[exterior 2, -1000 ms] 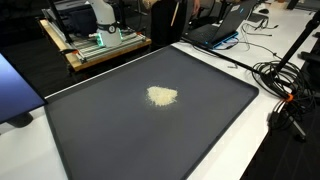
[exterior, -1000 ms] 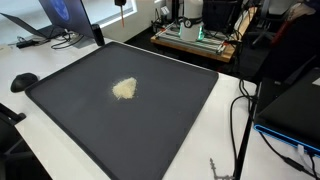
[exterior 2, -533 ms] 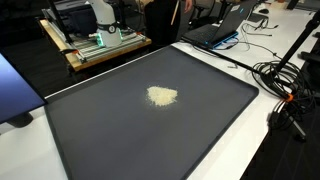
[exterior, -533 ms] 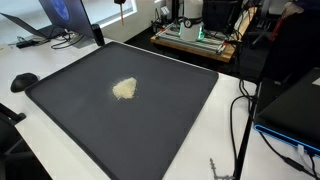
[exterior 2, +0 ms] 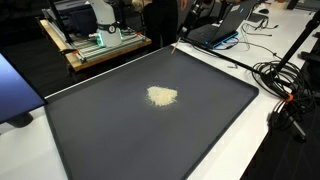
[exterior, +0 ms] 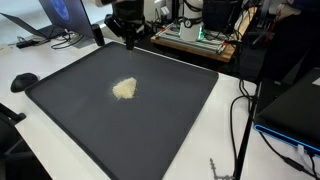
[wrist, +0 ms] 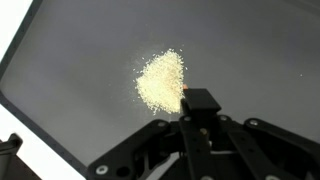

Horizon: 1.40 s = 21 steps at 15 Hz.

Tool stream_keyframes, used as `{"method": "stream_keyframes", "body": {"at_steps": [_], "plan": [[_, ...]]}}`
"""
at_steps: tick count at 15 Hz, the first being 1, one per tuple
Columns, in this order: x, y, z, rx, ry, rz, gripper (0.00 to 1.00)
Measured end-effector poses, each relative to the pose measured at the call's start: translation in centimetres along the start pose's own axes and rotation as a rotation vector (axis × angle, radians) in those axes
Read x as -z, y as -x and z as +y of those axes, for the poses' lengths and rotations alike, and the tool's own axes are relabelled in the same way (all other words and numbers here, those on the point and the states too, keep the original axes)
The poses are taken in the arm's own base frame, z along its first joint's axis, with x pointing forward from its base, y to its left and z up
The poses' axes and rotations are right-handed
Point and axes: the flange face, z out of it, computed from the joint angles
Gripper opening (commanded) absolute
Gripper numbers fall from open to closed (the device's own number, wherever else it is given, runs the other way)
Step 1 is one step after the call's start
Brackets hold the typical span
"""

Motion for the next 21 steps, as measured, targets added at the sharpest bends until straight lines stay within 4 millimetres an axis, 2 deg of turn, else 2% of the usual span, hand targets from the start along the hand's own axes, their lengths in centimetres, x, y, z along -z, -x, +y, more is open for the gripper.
{"method": "stream_keyframes", "body": {"at_steps": [4,8,11,16,21], "plan": [[-3.8,-4.7,-2.4,0.050,0.022,-0.069,0.03],[-5.6,-8.0,-3.6,0.062,0.028,-0.104,0.03],[-7.1,-10.0,-3.6,0.046,0.024,-0.123,0.03],[-10.0,-11.9,-1.9,-0.001,-0.048,-0.149,0.03],[-11.9,-11.1,3.2,-0.093,-0.167,-0.122,0.03]]}}
